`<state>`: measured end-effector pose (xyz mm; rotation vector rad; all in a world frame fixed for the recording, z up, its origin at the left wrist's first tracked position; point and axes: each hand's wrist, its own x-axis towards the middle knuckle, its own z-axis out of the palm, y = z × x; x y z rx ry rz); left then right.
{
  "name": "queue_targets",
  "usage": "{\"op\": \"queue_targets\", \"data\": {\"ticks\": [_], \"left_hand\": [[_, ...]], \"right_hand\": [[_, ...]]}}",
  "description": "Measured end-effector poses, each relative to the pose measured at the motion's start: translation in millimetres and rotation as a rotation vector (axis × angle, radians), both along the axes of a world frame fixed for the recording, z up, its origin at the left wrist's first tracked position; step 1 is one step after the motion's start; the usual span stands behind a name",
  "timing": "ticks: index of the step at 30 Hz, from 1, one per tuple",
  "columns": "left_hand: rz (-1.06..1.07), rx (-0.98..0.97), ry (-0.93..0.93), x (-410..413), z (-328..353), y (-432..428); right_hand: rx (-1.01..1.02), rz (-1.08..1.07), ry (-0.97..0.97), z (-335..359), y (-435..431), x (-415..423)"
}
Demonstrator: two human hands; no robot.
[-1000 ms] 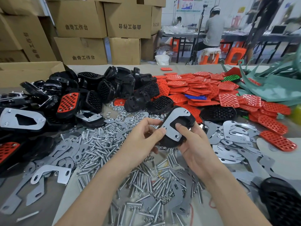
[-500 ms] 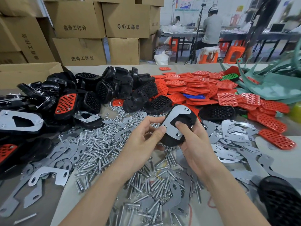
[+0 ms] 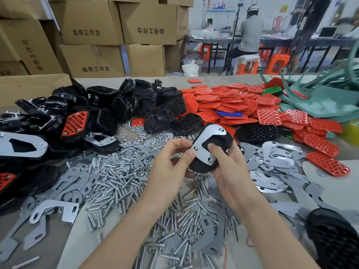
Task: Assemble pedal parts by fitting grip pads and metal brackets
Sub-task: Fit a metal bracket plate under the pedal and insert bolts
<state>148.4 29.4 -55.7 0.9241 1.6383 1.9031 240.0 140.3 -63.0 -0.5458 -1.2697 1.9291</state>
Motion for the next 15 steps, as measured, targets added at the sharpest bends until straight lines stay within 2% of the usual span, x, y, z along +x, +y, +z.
{"op": "queue_targets", "data": {"ticks": [3,9,15], "left_hand": [[0.008,-0.024,0.029,1,2,0],[0.050,-0.109,0.000,-4,1,-2],[0.059,-0.116,0.058,-7,4,-1]], "right_hand": [[0.013,-0.008,-0.003,-4,0,-1],[0.187,-0.085,-0.051,-10,-1,-6],[0.145,-0.019,-0.025,-11,1,-3]]}}
